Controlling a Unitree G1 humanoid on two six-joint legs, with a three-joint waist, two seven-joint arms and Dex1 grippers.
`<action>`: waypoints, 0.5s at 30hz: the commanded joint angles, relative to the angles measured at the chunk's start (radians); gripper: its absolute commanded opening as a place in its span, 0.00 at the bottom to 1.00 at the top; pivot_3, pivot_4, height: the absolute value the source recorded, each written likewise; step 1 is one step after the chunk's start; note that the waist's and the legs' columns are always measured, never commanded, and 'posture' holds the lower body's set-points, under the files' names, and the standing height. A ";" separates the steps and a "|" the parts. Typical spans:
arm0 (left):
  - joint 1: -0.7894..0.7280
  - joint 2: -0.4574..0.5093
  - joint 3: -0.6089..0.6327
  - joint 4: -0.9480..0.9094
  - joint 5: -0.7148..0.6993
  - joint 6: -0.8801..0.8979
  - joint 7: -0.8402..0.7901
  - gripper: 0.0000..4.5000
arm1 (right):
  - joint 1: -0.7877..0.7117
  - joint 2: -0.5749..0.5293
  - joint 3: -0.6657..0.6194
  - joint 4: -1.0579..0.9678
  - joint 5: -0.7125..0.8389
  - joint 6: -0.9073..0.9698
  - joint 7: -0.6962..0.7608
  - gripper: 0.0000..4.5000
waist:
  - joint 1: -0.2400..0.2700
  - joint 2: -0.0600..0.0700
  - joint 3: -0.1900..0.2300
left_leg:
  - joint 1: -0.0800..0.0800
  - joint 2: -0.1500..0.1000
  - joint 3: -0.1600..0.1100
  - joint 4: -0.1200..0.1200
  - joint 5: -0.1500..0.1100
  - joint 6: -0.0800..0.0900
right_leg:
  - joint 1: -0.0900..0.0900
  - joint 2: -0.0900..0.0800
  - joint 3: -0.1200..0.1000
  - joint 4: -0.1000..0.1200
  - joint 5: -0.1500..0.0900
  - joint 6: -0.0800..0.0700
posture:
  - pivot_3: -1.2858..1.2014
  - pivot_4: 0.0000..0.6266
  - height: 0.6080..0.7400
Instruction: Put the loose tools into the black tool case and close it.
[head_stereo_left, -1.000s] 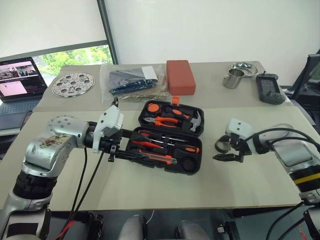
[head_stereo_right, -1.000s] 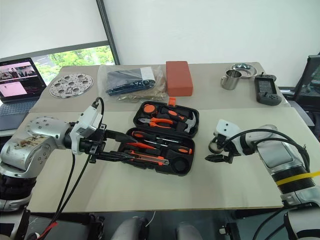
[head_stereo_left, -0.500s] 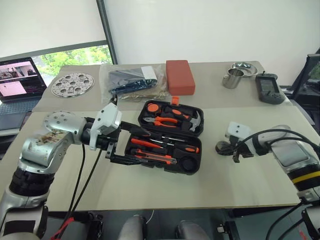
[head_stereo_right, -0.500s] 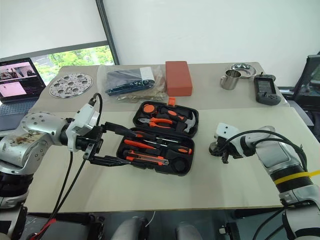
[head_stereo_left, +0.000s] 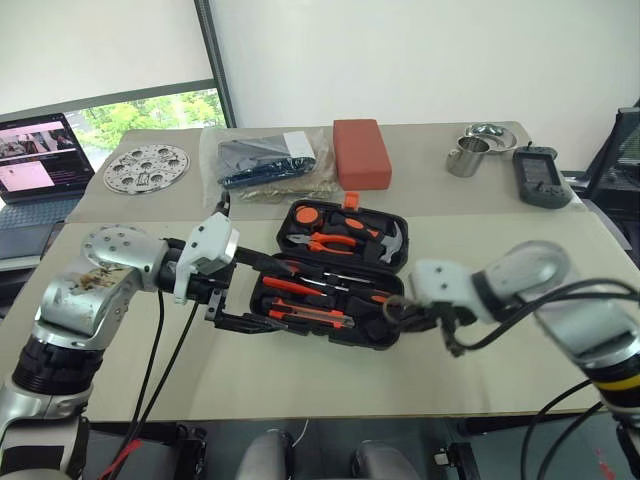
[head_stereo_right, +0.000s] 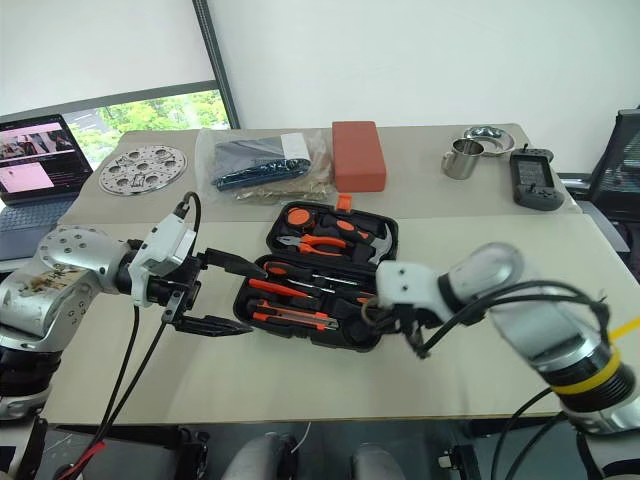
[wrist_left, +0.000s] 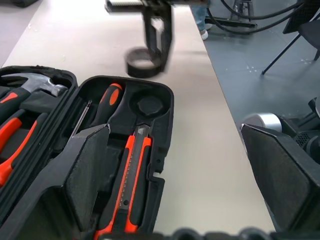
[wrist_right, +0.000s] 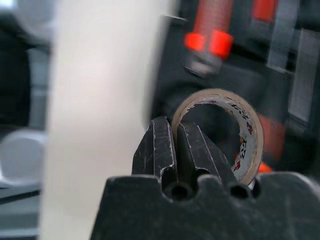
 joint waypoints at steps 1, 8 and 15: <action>-0.011 0.015 0.006 -0.011 -0.001 -0.017 -0.006 1.00 | -0.027 0.002 0.026 0.020 -0.053 -0.015 -0.019 0.01 | -0.001 0.000 0.000 | 0.000 0.000 0.000 0.000 0.000 0.000 | 0.000 0.000 0.000 0.000 0.000 0.000 | 0.52 0.24 1.00; -0.006 0.021 0.006 -0.018 -0.001 -0.012 -0.009 1.00 | -0.053 0.068 0.056 0.060 -0.090 -0.028 -0.051 0.01 | -0.014 -0.001 0.000 | 0.002 0.001 0.000 -0.001 0.000 0.000 | 0.000 0.002 0.000 0.000 0.000 0.000 | 0.52 0.24 1.00; -0.005 0.021 0.005 -0.017 0.001 -0.014 -0.008 1.00 | -0.072 0.125 0.067 0.059 -0.101 -0.020 -0.064 0.32 | -0.030 -0.001 0.001 | 0.004 0.002 0.000 -0.002 0.000 0.000 | 0.001 0.003 0.000 0.002 0.000 0.000 | 0.52 0.24 1.00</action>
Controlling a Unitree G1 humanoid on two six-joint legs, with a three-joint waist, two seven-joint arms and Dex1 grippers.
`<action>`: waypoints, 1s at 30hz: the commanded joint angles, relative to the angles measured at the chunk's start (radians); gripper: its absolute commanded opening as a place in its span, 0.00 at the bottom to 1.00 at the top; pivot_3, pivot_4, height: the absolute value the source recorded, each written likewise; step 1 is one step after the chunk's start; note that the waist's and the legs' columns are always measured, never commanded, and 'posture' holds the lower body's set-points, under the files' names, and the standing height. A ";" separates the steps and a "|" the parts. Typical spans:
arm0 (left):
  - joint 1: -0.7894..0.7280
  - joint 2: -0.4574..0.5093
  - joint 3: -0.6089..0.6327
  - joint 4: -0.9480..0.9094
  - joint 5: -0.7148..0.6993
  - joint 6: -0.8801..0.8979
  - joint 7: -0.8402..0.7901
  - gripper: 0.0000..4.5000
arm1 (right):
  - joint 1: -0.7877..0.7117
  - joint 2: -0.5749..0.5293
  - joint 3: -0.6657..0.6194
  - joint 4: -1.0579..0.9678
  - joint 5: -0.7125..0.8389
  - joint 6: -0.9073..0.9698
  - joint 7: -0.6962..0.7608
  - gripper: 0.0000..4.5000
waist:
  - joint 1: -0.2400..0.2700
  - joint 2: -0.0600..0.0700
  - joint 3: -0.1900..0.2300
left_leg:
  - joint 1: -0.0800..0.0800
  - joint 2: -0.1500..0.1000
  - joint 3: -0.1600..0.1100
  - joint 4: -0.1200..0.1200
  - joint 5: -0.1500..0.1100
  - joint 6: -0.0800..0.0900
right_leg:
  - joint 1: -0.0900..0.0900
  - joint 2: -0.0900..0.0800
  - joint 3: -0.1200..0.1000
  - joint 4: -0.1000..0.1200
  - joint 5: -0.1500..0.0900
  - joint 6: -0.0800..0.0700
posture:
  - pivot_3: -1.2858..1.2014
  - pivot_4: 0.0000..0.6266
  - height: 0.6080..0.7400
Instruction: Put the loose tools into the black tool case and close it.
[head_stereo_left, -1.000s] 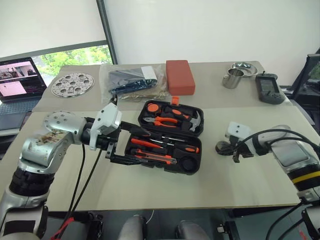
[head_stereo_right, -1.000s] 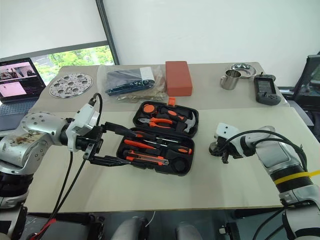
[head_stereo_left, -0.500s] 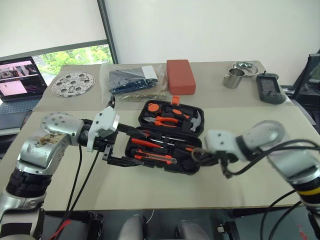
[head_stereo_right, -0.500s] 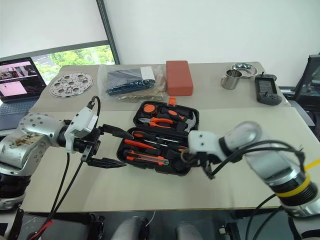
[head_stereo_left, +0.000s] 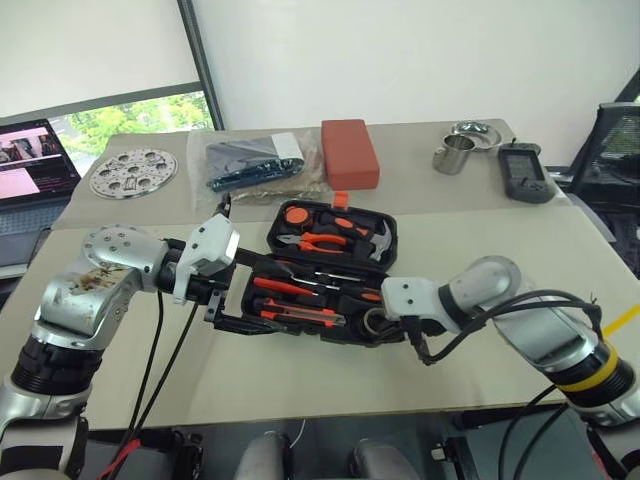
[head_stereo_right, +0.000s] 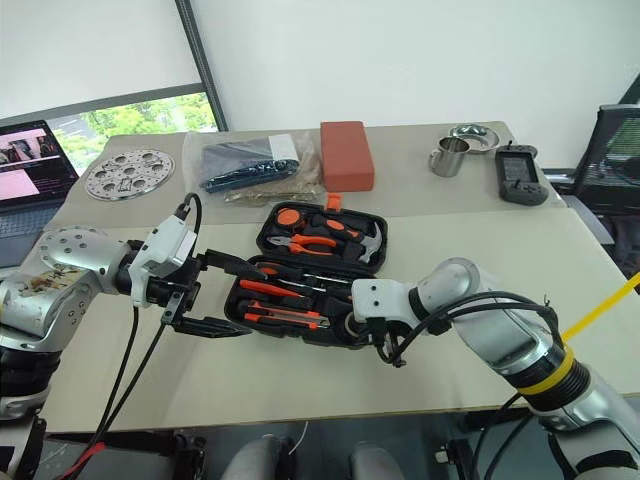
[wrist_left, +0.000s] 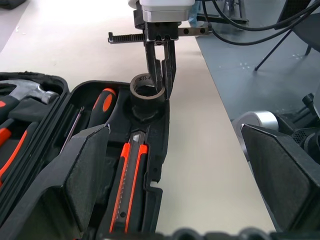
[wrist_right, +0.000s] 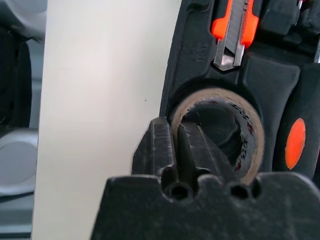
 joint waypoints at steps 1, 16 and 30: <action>-0.008 0.013 0.004 -0.014 -0.001 -0.014 -0.003 1.00 | -0.032 0.023 0.005 -0.006 -0.010 -0.006 -0.014 0.43 | 0.001 0.000 0.000 | 0.000 0.000 0.000 0.000 0.000 0.000 | 0.000 0.000 0.000 0.000 0.000 0.000 | 0.52 0.24 1.00; 0.001 0.008 0.011 -0.012 0.001 -0.017 0.012 1.00 | -0.058 0.045 -0.067 -0.047 0.056 0.057 -0.023 0.98 | 0.008 0.000 0.000 | -0.001 -0.002 0.000 0.000 0.000 0.000 | 0.000 -0.002 0.000 -0.001 0.000 0.000 | 0.52 0.24 1.00; -0.064 -0.155 0.080 0.380 0.185 -0.076 0.421 1.00 | 0.096 0.160 -0.572 0.108 0.232 0.133 -0.410 0.98 | 0.023 -0.001 0.001 | -0.001 -0.002 0.000 0.001 0.000 0.000 | 0.000 -0.003 0.000 -0.001 0.000 0.000 | 0.52 0.24 1.00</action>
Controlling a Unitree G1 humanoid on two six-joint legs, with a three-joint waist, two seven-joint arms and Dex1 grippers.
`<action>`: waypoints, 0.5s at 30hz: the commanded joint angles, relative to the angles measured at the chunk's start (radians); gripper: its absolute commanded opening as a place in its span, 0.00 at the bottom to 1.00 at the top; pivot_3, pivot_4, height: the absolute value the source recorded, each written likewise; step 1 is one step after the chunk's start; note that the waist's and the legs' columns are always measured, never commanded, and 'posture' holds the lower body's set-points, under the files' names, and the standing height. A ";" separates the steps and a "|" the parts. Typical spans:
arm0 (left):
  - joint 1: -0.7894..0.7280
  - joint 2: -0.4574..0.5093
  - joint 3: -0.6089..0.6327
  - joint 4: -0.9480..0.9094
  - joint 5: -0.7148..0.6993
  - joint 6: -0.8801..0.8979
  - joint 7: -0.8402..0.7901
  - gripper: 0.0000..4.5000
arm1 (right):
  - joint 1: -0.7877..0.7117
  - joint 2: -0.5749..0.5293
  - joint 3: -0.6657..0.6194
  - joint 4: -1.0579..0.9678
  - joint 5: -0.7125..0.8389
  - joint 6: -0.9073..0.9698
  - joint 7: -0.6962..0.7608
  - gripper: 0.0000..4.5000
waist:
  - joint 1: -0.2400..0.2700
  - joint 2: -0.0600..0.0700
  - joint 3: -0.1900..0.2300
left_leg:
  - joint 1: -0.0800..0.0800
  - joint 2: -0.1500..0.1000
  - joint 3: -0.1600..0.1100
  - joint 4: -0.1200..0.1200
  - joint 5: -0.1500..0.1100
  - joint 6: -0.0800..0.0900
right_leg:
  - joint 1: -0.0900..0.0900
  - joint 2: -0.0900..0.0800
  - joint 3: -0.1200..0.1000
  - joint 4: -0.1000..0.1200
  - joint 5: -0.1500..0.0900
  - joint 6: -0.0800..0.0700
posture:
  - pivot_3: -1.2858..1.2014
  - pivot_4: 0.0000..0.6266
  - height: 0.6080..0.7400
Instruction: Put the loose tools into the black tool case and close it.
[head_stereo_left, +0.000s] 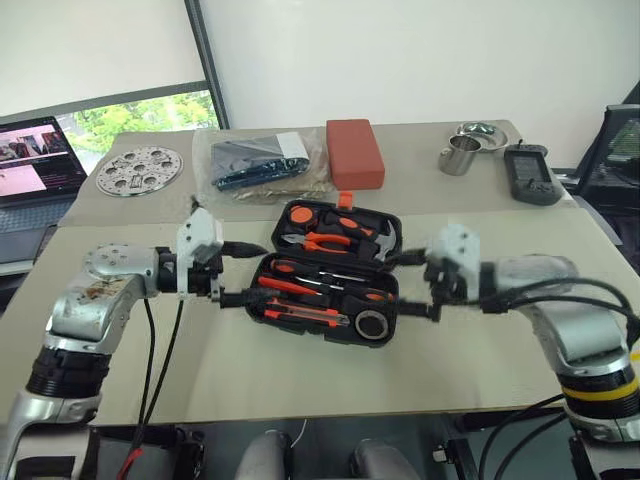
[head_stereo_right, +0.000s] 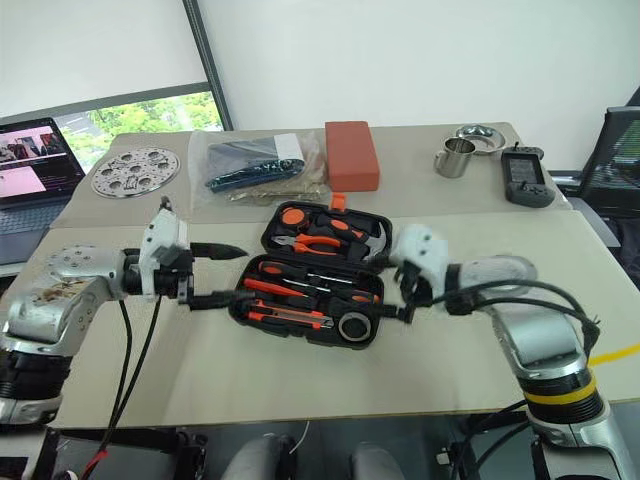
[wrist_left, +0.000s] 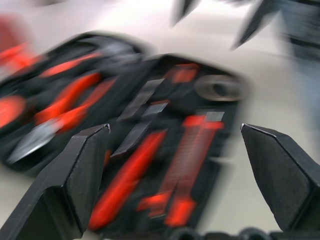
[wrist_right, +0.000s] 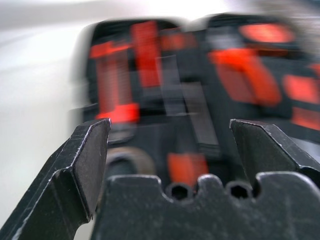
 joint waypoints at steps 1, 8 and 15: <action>-0.135 -0.062 0.023 0.168 0.070 -0.012 0.153 1.00 | -0.070 0.052 -0.063 0.105 -0.012 0.085 -0.174 0.98 | 0.004 0.000 0.000 | 0.000 0.000 0.000 0.000 0.000 0.000 | 0.000 0.000 0.000 0.000 0.000 0.000 | 0.52 0.24 1.00; -0.469 -0.165 0.029 0.679 0.132 0.115 0.291 1.00 | -0.283 0.247 -0.116 0.359 -0.014 0.438 -0.465 0.98 | 0.006 0.000 0.000 | -0.003 -0.001 0.001 -0.001 0.000 0.000 | -0.005 0.001 0.001 0.002 0.000 0.000 | 0.52 0.24 1.00; -0.669 -0.209 -0.075 1.025 0.272 0.091 0.236 1.00 | -0.363 0.267 -0.081 0.521 -0.043 0.452 -0.531 0.98 | 0.011 0.001 -0.001 | -0.010 -0.002 0.003 -0.002 0.002 -0.003 | -0.017 0.001 -0.001 0.016 0.001 0.000 | 0.52 0.24 1.00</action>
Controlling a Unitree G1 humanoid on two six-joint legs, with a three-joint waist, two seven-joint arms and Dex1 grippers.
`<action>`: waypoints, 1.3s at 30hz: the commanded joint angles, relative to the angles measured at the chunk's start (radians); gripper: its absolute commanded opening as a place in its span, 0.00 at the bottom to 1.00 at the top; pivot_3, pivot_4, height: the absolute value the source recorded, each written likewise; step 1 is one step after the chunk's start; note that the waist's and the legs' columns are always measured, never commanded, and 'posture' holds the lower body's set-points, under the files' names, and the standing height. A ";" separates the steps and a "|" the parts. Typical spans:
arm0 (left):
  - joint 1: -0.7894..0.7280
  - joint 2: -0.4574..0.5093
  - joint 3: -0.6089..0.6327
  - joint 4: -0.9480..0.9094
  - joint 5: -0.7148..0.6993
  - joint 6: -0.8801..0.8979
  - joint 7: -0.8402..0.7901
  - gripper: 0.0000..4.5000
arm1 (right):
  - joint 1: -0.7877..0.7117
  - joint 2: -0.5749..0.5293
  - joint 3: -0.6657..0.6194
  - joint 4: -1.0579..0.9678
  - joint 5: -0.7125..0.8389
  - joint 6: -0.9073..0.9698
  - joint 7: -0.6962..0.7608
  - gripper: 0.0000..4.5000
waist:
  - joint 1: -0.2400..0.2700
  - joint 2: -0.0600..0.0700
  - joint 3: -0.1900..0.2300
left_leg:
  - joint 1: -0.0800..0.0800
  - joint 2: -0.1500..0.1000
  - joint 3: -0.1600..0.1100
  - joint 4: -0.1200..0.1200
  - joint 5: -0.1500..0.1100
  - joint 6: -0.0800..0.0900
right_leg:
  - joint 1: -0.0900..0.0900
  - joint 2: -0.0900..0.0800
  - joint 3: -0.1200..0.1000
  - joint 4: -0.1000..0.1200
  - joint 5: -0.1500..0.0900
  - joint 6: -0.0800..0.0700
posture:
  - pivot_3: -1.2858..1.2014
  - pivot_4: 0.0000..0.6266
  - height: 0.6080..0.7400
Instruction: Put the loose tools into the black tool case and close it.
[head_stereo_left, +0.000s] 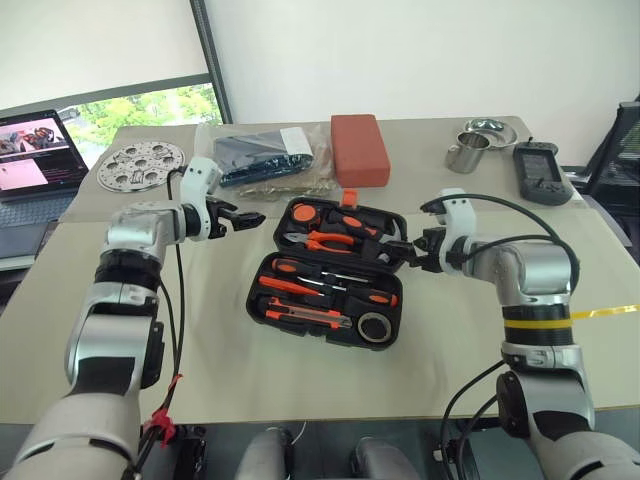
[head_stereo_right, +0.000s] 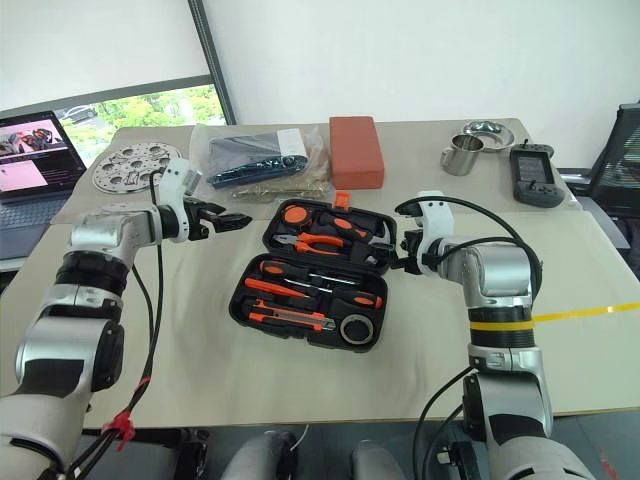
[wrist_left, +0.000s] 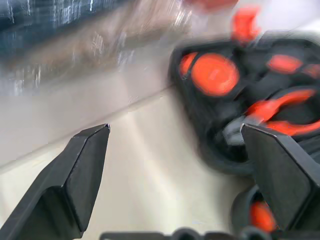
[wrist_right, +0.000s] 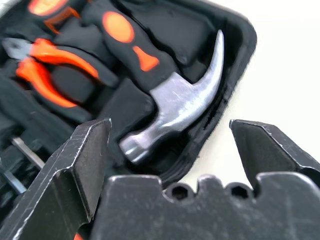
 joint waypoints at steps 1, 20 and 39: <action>-0.078 -0.022 -0.009 0.117 0.050 -0.043 -0.019 1.00 | -0.034 -0.010 0.001 0.040 -0.016 -0.021 -0.036 0.98 | 0.000 0.000 0.000 | 0.000 0.000 0.000 0.000 0.000 0.000 | 0.000 0.000 0.000 0.000 0.000 0.000 | 0.52 0.24 1.00; -0.192 -0.137 0.097 0.331 0.103 -0.097 0.140 1.00 | -0.083 0.073 -0.029 0.179 -0.003 -0.059 -0.115 0.66 | -0.007 0.000 0.000 | 0.001 0.001 0.001 -0.003 0.004 -0.006 | -0.001 0.001 -0.001 0.000 0.000 0.000 | 0.52 0.24 1.00; -0.182 -0.146 0.142 0.339 0.107 -0.083 0.097 1.00 | -0.051 0.055 0.047 0.084 0.023 0.006 -0.060 0.01 | -0.015 -0.001 -0.001 | 0.004 0.001 0.001 -0.007 0.006 -0.010 | 0.000 0.001 -0.001 0.000 0.000 0.000 | 0.52 0.24 1.00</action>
